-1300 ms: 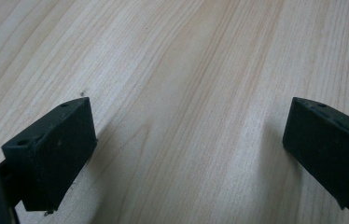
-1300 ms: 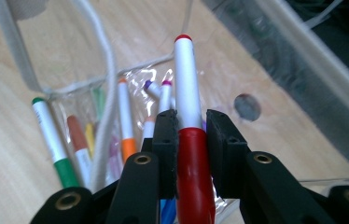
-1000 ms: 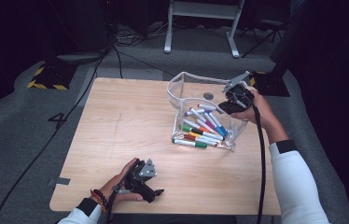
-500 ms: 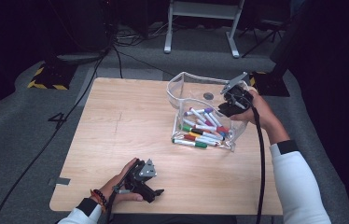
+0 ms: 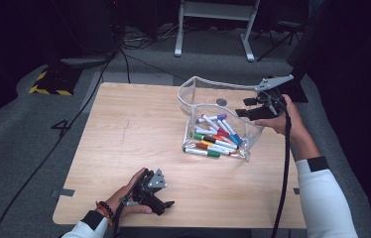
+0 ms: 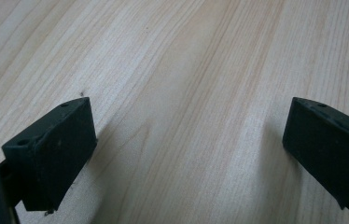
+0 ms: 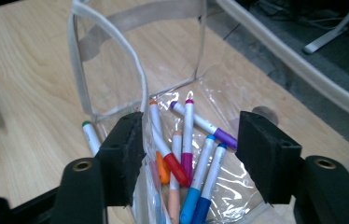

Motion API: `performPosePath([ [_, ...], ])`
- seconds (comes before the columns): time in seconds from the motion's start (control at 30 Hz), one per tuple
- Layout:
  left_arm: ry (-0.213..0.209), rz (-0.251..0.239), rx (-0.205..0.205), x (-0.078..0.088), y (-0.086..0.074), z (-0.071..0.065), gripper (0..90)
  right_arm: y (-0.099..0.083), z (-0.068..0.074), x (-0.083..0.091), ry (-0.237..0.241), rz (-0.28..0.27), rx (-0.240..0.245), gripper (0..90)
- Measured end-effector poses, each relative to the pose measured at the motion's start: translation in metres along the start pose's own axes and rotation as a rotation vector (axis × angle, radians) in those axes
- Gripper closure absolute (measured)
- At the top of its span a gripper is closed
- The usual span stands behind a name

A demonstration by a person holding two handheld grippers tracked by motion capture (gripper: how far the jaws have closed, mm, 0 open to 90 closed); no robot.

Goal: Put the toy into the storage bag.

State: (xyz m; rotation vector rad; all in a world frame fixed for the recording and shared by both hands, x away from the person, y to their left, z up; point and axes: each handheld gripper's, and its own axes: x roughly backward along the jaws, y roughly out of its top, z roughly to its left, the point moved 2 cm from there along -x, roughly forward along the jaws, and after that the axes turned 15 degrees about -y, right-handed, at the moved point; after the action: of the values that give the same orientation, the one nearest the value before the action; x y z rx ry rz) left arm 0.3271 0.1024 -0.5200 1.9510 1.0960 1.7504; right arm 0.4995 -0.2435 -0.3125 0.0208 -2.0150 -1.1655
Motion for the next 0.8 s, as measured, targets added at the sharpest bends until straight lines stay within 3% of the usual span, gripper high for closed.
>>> performPosePath([
  [0.17,0.000,0.001,-0.001,0.000,0.000,0.000,3.0,-0.007,0.000,0.018,-0.056,-0.077,-0.014,30.1],
  [0.4,0.000,0.001,-0.003,0.000,0.000,0.000,3.0,-0.021,0.002,0.046,-0.118,-0.158,-0.015,25.7],
  [0.63,-0.001,0.000,-0.006,0.000,0.000,0.000,3.0,-0.054,0.007,0.073,-0.149,-0.190,-0.026,26.6],
  [0.8,0.000,0.001,-0.005,0.000,0.000,0.000,3.0,-0.091,0.017,0.076,-0.140,-0.186,-0.044,26.4],
])
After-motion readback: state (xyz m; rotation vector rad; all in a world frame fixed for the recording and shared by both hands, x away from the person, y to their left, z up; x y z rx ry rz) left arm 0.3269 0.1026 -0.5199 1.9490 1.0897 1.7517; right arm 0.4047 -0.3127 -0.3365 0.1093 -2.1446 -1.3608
